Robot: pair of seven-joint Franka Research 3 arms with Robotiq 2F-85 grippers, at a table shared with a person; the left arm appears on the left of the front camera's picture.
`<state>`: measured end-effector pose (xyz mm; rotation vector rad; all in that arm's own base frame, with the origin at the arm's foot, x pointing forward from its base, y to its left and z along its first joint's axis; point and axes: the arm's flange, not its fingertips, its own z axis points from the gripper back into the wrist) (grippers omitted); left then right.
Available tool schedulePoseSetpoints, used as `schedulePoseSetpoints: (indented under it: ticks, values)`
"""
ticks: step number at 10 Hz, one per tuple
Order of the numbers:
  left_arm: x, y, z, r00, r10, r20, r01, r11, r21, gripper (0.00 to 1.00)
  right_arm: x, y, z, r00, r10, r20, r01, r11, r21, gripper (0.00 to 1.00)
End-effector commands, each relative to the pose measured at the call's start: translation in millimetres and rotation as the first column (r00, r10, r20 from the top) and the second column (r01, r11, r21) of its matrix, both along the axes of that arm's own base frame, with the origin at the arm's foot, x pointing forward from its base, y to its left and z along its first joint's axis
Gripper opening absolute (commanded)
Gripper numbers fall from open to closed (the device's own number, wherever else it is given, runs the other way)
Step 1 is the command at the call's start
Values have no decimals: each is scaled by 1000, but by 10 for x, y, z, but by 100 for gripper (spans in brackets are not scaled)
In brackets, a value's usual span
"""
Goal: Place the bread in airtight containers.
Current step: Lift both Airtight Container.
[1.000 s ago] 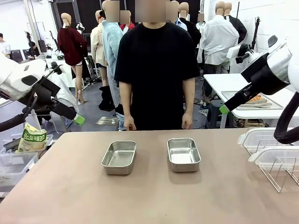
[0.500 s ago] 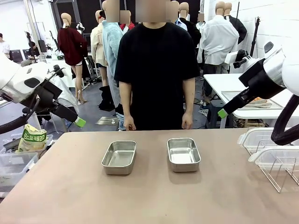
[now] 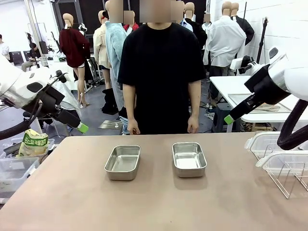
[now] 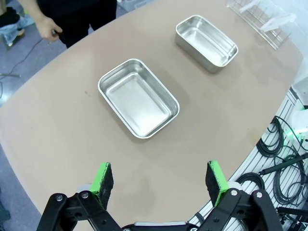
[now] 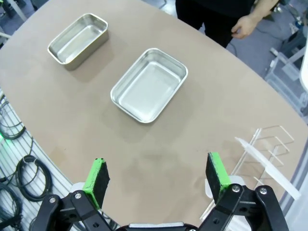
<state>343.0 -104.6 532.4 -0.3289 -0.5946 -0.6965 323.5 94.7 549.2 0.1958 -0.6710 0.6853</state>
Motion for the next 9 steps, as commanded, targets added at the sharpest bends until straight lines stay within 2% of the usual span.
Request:
schedulePoseSetpoints:
  ticks: [1, 9]
  values:
    - [-40, -39, 35, 1000, -19, 7, 19, 1000, -6, 100, -50, -2, 41, 1000, 8, 12, -8, 1000, 10, 100]
    - [-40, -39, 35, 1000, -19, 7, 19, 1000, -6, 100, -50, -2, 41, 1000, 8, 12, -8, 1000, 10, 100]
